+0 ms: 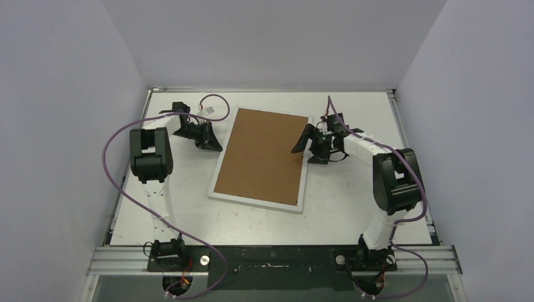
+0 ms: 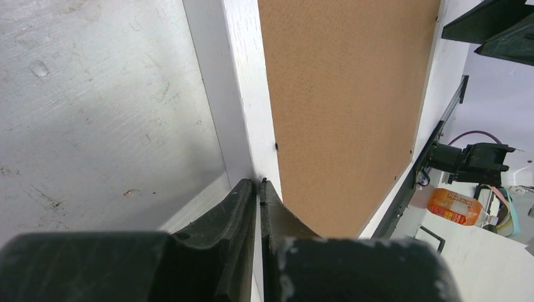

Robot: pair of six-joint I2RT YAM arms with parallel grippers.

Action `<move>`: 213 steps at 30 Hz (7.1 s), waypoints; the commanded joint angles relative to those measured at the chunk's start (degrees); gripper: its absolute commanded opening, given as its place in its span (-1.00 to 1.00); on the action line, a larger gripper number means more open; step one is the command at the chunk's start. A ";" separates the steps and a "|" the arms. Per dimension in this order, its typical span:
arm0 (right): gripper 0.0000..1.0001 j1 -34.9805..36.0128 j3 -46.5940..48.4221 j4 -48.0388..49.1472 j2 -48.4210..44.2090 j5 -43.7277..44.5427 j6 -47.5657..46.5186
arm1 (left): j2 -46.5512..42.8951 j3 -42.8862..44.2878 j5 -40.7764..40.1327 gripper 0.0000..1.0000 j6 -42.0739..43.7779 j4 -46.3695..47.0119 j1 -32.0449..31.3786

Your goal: Put the photo into the frame

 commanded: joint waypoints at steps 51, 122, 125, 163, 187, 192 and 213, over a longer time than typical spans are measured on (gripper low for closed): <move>0.68 -6.18 31.67 5.36 20.38 0.21 -1.02 | 16.81 39.73 -3.40 -0.09 -6.36 -10.04 -0.33; 0.63 -4.39 -3.90 13.88 -0.32 -0.99 5.26 | 2.26 2.71 -7.42 -0.74 0.14 -0.69 -5.40; 0.64 -4.61 -4.06 13.65 -0.58 -0.99 5.08 | 2.32 2.86 -7.31 -0.74 0.11 -0.72 -5.40; 0.63 -2.50 -3.35 13.05 4.25 -1.88 4.77 | 3.03 4.12 -6.27 -0.75 0.91 -1.66 -5.40; 0.62 1.12 1.81 8.64 8.92 0.49 2.68 | 3.63 4.42 -5.04 -0.80 2.48 -2.69 -5.67; 0.62 1.88 4.01 8.57 10.14 0.40 2.89 | 3.64 4.30 -4.95 -0.80 2.69 -2.82 -5.67; 0.67 0.92 23.08 -1.29 5.71 3.69 -3.19 | 1.96 8.82 -3.06 -0.59 3.90 -8.44 -3.69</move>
